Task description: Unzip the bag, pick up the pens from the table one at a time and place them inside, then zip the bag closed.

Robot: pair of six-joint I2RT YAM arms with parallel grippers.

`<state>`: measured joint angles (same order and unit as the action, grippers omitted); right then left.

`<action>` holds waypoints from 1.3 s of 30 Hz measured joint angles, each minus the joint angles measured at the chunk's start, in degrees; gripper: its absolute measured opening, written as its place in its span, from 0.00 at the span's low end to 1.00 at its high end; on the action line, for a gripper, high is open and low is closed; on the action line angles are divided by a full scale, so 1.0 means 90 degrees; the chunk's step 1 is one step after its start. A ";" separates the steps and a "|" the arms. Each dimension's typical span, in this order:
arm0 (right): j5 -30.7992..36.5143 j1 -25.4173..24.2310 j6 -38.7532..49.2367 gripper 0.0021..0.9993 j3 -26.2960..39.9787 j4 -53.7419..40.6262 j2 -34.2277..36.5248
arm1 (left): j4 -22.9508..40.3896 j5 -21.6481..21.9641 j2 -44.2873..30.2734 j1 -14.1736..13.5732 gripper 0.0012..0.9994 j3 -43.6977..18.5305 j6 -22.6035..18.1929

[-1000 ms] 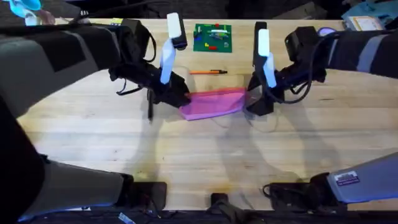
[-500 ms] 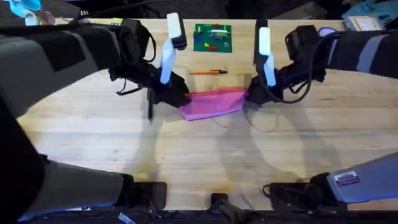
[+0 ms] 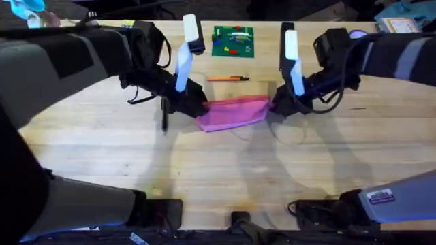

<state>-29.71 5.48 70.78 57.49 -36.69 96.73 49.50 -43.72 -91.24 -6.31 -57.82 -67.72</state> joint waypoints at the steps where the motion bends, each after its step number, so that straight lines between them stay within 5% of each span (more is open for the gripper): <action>1: 0.0000 0.0000 -0.0002 0.03 0.0000 -0.0080 -0.0094 | 0.0000 -0.0001 0.0000 0.0000 0.04 0.0000 0.0000; 18: -0.0039 0.0192 0.0000 0.03 -0.0002 -0.0664 -0.2188 | 0.0002 -0.0009 0.0000 0.0000 0.04 0.0000 0.0000; 39: 0.0012 0.1509 -0.0158 0.03 -0.0002 -0.0511 -0.2274 | 0.0019 0.0004 0.0000 0.0002 0.04 0.0000 0.0000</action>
<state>-29.61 19.06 69.36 57.47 -41.29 76.27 49.67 -43.68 -91.24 -6.28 -57.82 -67.72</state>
